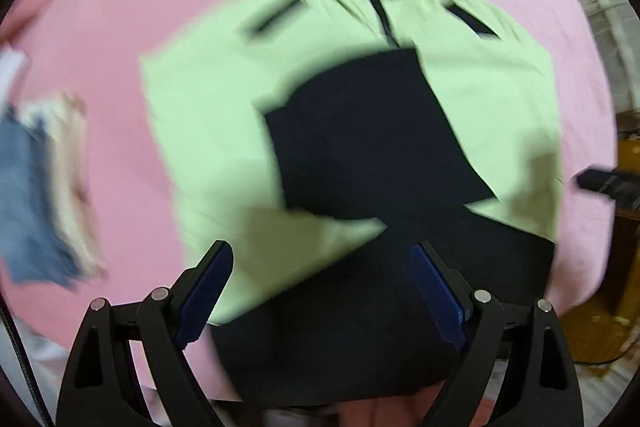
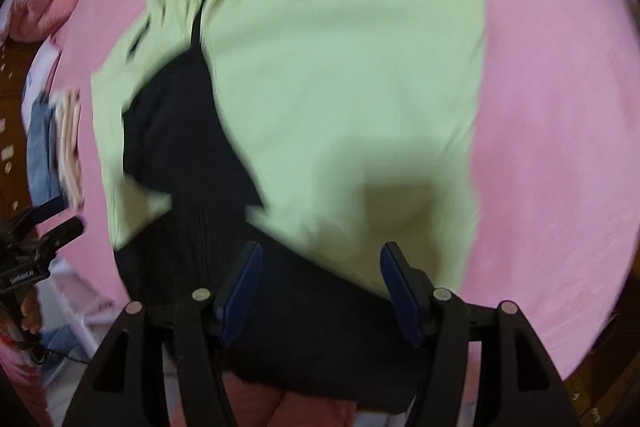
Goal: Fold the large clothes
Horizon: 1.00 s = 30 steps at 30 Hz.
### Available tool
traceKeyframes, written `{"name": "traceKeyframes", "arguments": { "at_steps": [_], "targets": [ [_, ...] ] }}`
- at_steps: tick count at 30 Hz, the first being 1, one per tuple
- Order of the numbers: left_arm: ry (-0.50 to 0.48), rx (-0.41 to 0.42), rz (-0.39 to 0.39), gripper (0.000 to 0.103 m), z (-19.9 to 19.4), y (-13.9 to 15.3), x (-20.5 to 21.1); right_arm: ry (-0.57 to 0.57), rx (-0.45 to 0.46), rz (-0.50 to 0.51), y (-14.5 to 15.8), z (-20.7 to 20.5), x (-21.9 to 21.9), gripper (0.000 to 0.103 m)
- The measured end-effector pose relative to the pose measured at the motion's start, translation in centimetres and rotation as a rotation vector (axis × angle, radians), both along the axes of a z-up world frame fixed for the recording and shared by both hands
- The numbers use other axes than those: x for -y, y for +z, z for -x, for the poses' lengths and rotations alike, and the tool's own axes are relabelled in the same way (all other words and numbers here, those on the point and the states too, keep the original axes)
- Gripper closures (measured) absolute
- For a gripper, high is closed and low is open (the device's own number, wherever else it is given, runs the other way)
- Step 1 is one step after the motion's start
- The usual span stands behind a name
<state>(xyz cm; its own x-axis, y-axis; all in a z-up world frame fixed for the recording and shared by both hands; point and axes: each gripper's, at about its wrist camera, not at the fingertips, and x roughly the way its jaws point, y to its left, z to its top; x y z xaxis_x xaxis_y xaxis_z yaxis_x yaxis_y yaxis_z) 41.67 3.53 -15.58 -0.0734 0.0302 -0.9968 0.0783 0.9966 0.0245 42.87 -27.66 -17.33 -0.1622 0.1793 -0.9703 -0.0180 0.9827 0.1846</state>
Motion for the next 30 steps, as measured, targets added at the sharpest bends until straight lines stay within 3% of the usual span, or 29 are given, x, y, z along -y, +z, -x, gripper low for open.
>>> {"name": "traceKeyframes", "arguments": {
  "at_steps": [1,3,7,10,13,15,18,23,28,30],
  "targets": [
    [-0.003,0.002,-0.03,0.014,-1.5,1.1,-0.4,-0.005,0.001,0.006,0.5,-1.2,0.1,0.031],
    [-0.007,-0.001,-0.033,0.014,-5.2,2.7,-0.8,-0.018,-0.036,-0.001,1.9,-5.7,0.5,0.03],
    [-0.035,0.031,0.002,0.006,-13.8,5.8,-1.6,-0.14,-0.013,0.001,4.6,-12.9,1.4,0.03],
    [-0.052,0.044,0.014,0.001,-19.8,5.4,-1.4,-0.163,0.04,0.046,6.3,-18.4,1.2,0.03],
    [0.017,0.058,0.0,0.001,-25.4,3.1,-1.4,-0.22,0.087,0.074,7.5,-22.8,1.2,0.03],
    [0.073,0.049,0.004,0.001,-28.7,1.3,-2.2,-0.245,0.071,0.05,7.3,-26.2,0.7,0.03],
    [0.159,0.103,0.017,0.001,-32.3,-1.1,-3.5,-0.278,0.071,-0.003,6.2,-29.1,-0.1,0.03],
    [0.286,0.215,0.144,0.001,-35.8,-5.1,-6.2,-0.249,0.129,-0.055,2.4,-31.9,-1.9,0.03],
    [0.316,0.286,0.323,0.001,-37.7,-8.5,-7.9,-0.153,0.2,-0.034,-3.5,-33.5,-3.1,0.03],
    [0.295,0.268,0.371,0.001,-38.0,-10.4,-7.8,-0.108,0.239,-0.019,-5.5,-33.4,-3.6,0.035]
  ]
}}
